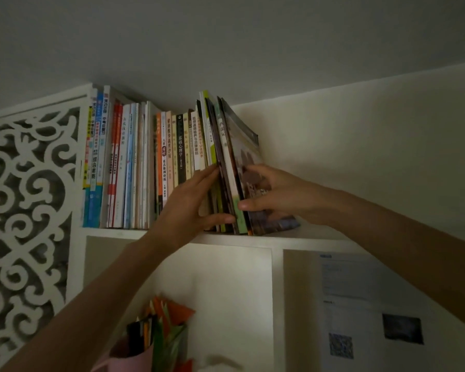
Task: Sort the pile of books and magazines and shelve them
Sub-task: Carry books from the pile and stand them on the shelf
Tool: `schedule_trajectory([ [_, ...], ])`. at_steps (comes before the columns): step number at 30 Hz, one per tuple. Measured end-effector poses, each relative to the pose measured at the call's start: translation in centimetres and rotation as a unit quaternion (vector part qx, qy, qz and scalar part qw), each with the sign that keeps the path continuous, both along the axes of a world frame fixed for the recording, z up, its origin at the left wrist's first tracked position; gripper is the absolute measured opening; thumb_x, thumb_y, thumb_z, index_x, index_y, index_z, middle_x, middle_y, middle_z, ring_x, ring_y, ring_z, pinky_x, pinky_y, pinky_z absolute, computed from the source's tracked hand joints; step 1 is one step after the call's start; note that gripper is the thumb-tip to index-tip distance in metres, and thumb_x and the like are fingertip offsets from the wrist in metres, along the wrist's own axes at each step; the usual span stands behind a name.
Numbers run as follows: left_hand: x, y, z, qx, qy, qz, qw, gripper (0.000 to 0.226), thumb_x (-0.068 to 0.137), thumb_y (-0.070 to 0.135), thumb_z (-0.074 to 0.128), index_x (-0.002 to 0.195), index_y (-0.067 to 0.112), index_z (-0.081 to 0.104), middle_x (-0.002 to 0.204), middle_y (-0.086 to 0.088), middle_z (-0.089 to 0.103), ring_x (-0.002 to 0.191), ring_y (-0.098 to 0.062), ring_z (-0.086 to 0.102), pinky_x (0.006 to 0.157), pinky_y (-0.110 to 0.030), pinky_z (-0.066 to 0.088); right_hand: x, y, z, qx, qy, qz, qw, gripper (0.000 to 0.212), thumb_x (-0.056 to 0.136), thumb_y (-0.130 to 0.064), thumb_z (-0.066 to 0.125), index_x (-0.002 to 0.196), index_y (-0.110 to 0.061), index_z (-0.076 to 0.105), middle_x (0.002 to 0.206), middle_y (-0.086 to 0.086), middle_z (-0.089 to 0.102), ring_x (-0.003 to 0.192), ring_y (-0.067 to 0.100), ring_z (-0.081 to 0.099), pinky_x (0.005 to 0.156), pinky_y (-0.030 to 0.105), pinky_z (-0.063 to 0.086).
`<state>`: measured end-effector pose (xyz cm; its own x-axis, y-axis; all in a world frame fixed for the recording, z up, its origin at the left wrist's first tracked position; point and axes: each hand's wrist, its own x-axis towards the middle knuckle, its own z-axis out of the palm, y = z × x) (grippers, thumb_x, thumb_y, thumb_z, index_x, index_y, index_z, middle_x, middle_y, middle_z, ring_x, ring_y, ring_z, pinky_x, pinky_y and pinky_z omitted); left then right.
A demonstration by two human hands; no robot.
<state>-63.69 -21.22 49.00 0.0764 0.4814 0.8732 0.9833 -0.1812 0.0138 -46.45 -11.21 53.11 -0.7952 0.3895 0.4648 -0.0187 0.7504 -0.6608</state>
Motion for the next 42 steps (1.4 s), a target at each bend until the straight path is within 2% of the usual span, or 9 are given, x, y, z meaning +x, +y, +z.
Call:
schedule_trajectory([
  [10, -0.9, 2.1, 1.3, -0.023, 0.033, 0.119, 0.992, 0.110, 0.073, 0.049, 0.069, 0.146, 0.027, -0.010, 0.156, -0.002, -0.018, 0.144, -0.019, 0.002, 0.113, -0.043, 0.019, -4.1, 2.2, -0.3, 0.068, 0.027, -0.070, 0.995, 0.102, 0.079, -0.010, 0.072, 0.150, -0.034, 0.002, 0.159, -0.007, 0.002, 0.143, 0.019, 0.019, 0.113, 0.044, 0.031],
  [13, -0.4, 1.7, 0.3, -0.001, 0.024, 0.075, 0.997, 0.101, 0.076, 0.041, 0.070, 0.148, 0.022, 0.003, 0.157, -0.008, -0.003, 0.144, -0.022, 0.008, 0.114, -0.038, 0.016, -3.0, 1.2, -0.9, 0.107, 0.028, -0.079, 0.991, 0.092, 0.082, -0.014, 0.071, 0.151, -0.021, 0.011, 0.156, -0.003, 0.016, 0.141, 0.011, 0.021, 0.115, 0.027, 0.023],
  [15, -0.3, 1.1, -1.0, 0.034, 0.002, 0.048, 0.998, 0.083, 0.081, 0.037, 0.067, 0.147, 0.016, 0.021, 0.153, -0.011, 0.021, 0.139, -0.024, 0.023, 0.110, -0.032, 0.019, -1.5, -0.2, -1.3, 0.113, 0.055, -0.113, 0.986, 0.069, 0.085, -0.015, 0.067, 0.143, -0.010, 0.030, 0.134, -0.004, 0.044, 0.122, 0.008, 0.042, 0.096, 0.010, 0.036],
  [18, 0.3, -0.5, -3.7, 0.103, -0.045, -0.040, 0.993, 0.046, 0.087, 0.024, 0.063, 0.128, 0.009, 0.050, 0.121, -0.006, 0.052, 0.115, -0.015, 0.045, 0.096, -0.017, 0.033, 2.1, -2.3, -2.2, 0.129, 0.133, -0.184, 0.965, 0.044, 0.085, -0.018, 0.066, 0.126, -0.015, 0.050, 0.110, -0.003, 0.054, 0.089, 0.004, 0.055, 0.073, 0.009, 0.045],
  [21, 2.5, -1.6, -6.7, 0.102, -0.013, -0.115, 0.988, 0.025, 0.088, 0.020, 0.057, 0.110, 0.008, 0.060, 0.104, 0.003, 0.050, 0.096, 0.001, 0.043, 0.081, 0.003, 0.028, 6.5, -4.4, -5.0, 0.200, 0.164, -0.244, 0.935, 0.020, 0.086, -0.015, 0.064, 0.105, -0.017, 0.060, 0.099, -0.003, 0.061, 0.080, -0.002, 0.055, 0.070, 0.004, 0.043],
  [26, 8.4, 0.3, -13.3, -0.021, 0.012, -0.263, 0.964, 0.020, 0.089, 0.024, 0.053, 0.100, 0.012, 0.064, 0.099, 0.001, 0.061, 0.092, -0.006, 0.054, 0.080, -0.006, 0.036, 13.3, -6.6, -12.8, 0.202, 0.085, -0.370, 0.903, 0.007, 0.088, -0.017, 0.059, 0.090, -0.023, 0.060, 0.080, -0.012, 0.057, 0.074, 0.006, 0.054, 0.063, 0.008, 0.041],
  [31, 16.0, 3.9, -22.4, -0.213, -0.022, -0.359, 0.909, 0.030, 0.084, 0.038, 0.047, 0.096, 0.018, 0.066, 0.095, 0.003, 0.063, 0.086, -0.004, 0.055, 0.073, -0.016, 0.041, 21.0, -6.7, -23.3, 0.077, -0.048, -0.472, 0.877, 0.012, 0.087, -0.021, 0.060, 0.099, -0.019, 0.062, 0.093, -0.002, 0.063, 0.082, 0.011, 0.059, 0.059, 0.003, 0.038],
  [37, 24.9, 5.7, -34.5, -0.402, -0.080, -0.384, 0.827, 0.029, 0.082, 0.037, 0.049, 0.098, 0.019, 0.066, 0.095, 0.008, 0.061, 0.087, -0.006, 0.058, 0.074, -0.020, 0.042, 31.0, -7.8, -35.3, -0.094, -0.118, -0.525, 0.837, 0.013, 0.088, -0.016, 0.061, 0.101, -0.014, 0.062, 0.092, -0.001, 0.062, 0.085, 0.018, 0.061, 0.070, 0.024, 0.047],
  [42, 32.3, 6.4, -43.6, -0.529, -0.146, -0.361, 0.754, 0.018, 0.083, 0.033, 0.059, 0.092, 0.018, 0.063, 0.091, 0.006, 0.060, 0.084, -0.010, 0.060, 0.073, -0.012, 0.043, 39.4, -8.7, -44.1, -0.213, -0.128, -0.547, 0.799, 0.007, 0.088, -0.006, 0.060, 0.093, -0.010, 0.061, 0.085, 0.004, 0.057, 0.080, 0.018, 0.055, 0.062, 0.018, 0.043],
])
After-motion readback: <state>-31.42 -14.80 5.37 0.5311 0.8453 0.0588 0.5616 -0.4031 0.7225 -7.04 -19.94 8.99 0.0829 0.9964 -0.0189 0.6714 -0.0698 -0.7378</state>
